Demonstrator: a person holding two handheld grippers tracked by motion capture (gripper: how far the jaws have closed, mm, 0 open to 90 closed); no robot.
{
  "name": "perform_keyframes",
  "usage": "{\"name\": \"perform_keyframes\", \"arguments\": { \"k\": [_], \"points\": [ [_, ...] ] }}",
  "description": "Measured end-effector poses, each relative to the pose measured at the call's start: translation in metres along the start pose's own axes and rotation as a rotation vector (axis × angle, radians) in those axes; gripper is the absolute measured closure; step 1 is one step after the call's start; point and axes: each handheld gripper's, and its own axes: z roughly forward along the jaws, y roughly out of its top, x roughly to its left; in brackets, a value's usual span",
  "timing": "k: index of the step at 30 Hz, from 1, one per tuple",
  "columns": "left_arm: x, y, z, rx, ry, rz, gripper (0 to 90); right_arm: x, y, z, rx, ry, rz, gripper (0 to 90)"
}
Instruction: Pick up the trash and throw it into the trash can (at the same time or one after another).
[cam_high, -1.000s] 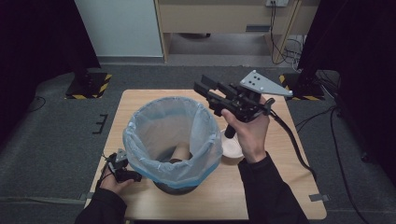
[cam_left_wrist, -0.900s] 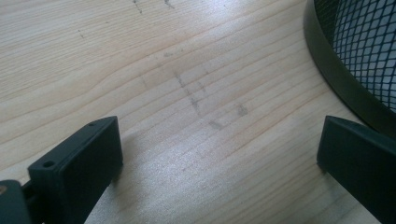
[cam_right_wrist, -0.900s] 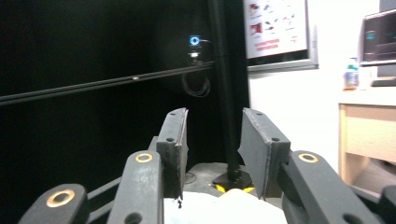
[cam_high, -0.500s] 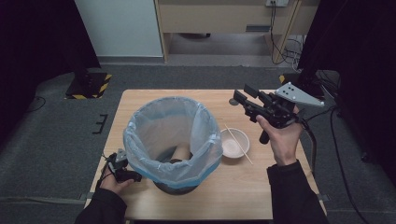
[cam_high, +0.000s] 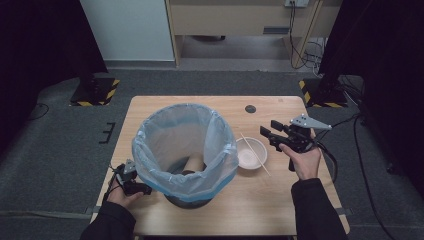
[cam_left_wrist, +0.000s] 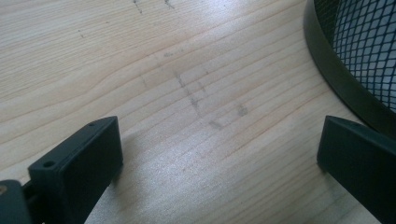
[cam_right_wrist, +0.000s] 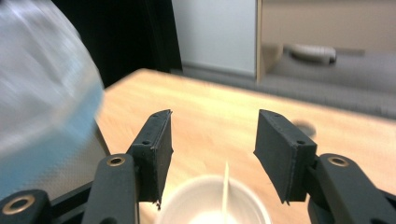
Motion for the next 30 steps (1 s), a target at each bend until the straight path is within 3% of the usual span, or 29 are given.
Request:
{"name": "perform_keyframes", "arguments": {
  "k": [2,3,8,9,13,14,22,30],
  "points": [
    [0.0,0.0,0.0,0.0,0.0,0.0,0.0,-0.003,-0.006,0.003,0.001,-0.001,0.005,47.0],
    [0.0,0.0,0.0,0.0,0.0,0.0,0.0,-0.007,-0.02,0.009,0.0,-0.022,0.012,47.3],
    [0.0,0.0,0.0,0.0,0.0,0.0,0.0,-0.014,-0.038,0.016,0.068,-0.063,0.031,56.3],
    [0.0,0.0,0.0,0.0,0.0,0.0,0.0,-0.015,-0.047,0.021,0.119,-0.076,0.02,60.3],
    [0.0,0.0,0.0,0.0,0.0,0.0,0.0,-0.014,-0.058,0.029,0.182,-0.078,0.007,63.8],
    [0.0,0.0,0.0,0.0,0.0,0.0,0.0,-0.011,-0.065,0.035,0.226,-0.073,-0.008,66.4],
    [0.0,0.0,0.0,0.0,0.0,0.0,0.0,-0.009,-0.078,0.046,0.33,-0.067,-0.005,71.5],
    [0.0,0.0,0.0,0.0,0.0,0.0,0.0,-0.009,-0.084,0.049,0.377,-0.05,0.012,74.5]
  ]
}}
